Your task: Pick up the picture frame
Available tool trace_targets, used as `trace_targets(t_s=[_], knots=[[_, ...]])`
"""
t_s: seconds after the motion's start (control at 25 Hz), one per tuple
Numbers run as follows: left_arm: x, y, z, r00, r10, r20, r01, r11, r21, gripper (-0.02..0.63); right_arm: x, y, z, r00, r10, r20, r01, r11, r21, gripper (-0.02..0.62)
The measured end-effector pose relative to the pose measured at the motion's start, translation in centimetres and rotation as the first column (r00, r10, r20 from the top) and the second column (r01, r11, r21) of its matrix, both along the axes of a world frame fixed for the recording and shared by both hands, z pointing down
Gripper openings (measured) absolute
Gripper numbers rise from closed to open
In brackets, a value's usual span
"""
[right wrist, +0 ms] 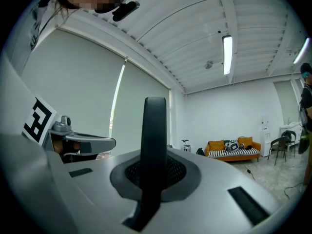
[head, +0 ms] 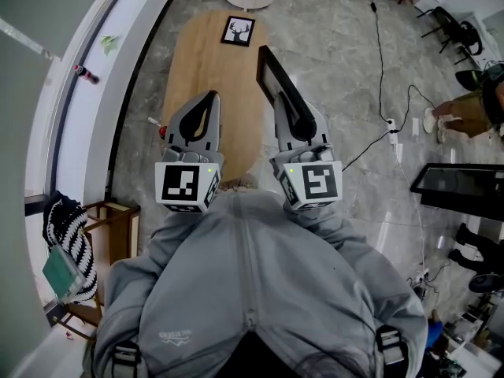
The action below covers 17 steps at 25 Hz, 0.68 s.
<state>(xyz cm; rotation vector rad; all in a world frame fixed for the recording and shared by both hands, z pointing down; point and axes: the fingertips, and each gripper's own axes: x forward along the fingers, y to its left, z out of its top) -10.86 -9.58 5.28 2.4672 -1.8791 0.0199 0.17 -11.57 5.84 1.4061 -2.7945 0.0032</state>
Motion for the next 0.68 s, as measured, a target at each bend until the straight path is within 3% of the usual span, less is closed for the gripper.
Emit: trace_targets(t_s=[0.68], knots=[[-0.06,-0.13,0.18,1.0,0.011,0.003,-0.011,1.0,-0.004,0.017,-0.22,-0.09,0.17,1.0,0.008,0.01,-0.008,1.0,-0.01,0.037]])
